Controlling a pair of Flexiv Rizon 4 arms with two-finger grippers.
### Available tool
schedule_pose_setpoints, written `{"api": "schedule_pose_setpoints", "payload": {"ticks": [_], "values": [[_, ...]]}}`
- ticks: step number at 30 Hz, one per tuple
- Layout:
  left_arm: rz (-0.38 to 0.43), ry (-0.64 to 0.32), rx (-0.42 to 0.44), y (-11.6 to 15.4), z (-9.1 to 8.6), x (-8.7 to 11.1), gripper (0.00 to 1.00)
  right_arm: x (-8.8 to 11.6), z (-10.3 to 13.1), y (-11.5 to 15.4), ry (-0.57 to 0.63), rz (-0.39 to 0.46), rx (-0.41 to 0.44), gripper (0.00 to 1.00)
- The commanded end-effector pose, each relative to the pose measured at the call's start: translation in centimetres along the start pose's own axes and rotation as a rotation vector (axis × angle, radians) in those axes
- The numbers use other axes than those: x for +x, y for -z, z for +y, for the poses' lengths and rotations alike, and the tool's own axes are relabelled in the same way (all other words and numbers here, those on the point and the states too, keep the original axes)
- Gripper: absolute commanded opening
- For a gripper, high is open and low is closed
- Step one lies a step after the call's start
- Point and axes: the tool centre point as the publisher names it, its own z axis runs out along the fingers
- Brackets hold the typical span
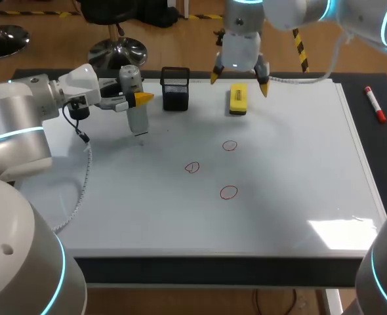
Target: Pick up the inspection probe, press it on each red-marked spot on the whiteboard one by one, put down the probe, pick up the eraser, and wipe off all the red marks.
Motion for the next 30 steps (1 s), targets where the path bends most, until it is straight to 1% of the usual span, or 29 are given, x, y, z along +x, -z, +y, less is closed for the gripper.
{"api": "schedule_pose_setpoints", "payload": {"ticks": [1, 8, 12, 17, 21, 30], "values": [[0.000, 0.000, 0.001, 0.0, -0.1, 0.0, 0.00, 0.9, -0.2, -0.7, 0.021, -0.014, 0.008, 1.00], [0.000, 0.000, 0.001, 0.0, -0.1, 0.0, 0.00, 1.3, -1.2, -1.6, 0.061, -0.028, -0.004, 1.00], [0.000, 0.000, 0.001, 0.0, -0.1, 0.0, 0.00, 1.1, -2.4, -2.0, 0.101, -0.018, -0.007, 1.00], [0.000, 0.000, 0.001, 0.0, -0.1, 0.0, 0.00, 0.3, -3.6, -2.0, 0.141, 0.010, -0.002, 1.00], [0.000, 0.000, 0.001, 0.0, -0.1, 0.0, 0.00, -0.5, -4.2, -2.2, 0.157, 0.011, -0.003, 1.00], [0.000, 0.000, 0.001, 0.0, -0.1, 0.0, 0.00, -2.2, -4.6, -3.6, 0.174, 0.008, -0.017, 1.00]]}}
